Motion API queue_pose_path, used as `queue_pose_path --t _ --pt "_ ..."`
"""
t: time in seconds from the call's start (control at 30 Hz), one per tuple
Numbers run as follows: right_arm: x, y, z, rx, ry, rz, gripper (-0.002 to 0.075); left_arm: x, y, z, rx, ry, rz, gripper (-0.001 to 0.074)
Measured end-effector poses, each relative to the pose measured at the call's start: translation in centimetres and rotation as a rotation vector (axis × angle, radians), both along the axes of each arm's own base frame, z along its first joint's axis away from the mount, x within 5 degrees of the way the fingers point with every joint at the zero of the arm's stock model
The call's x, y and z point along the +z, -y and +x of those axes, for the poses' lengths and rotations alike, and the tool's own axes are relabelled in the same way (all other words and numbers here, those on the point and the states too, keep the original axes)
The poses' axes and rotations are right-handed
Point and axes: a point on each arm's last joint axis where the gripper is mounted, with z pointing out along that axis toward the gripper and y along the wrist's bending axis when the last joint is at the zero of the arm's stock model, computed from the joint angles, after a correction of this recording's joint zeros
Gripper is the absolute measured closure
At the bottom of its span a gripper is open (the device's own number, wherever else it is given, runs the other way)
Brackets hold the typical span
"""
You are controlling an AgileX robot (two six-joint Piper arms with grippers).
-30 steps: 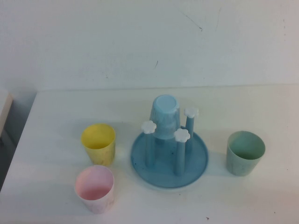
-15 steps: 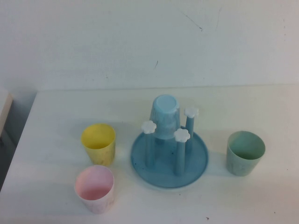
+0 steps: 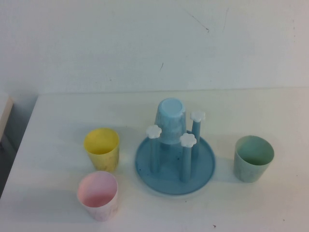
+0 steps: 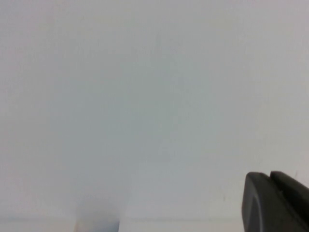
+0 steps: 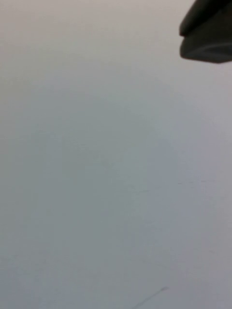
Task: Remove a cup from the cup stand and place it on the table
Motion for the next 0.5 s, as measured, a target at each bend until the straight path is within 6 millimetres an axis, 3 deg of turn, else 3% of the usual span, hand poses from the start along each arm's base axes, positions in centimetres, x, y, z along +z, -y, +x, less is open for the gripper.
queue_pose_path --t 0.13,0.27,0.4,0.5 --pt "1.3 -0.1 -0.6 0.008 0.158 -0.007 0.0729 1.5 -0.1 -0.4 0.007 0.175 -0.006 0.0738" --pt "1.7 -0.1 -0.9 0.015 0.211 0.004 0.0729 2.6 -0.1 -0.9 0.0 0.296 -0.045 0.0738" --pt "1.0 0.0 -0.2 0.027 0.031 0.076 0.0729 2.9 -0.2 -1.0 -0.012 0.339 -0.09 0.0738" --pt "2.0 0.1 -0.4 0.009 -0.129 0.083 0.0729 2.7 -0.2 -0.9 -0.024 0.313 -0.123 0.0738"
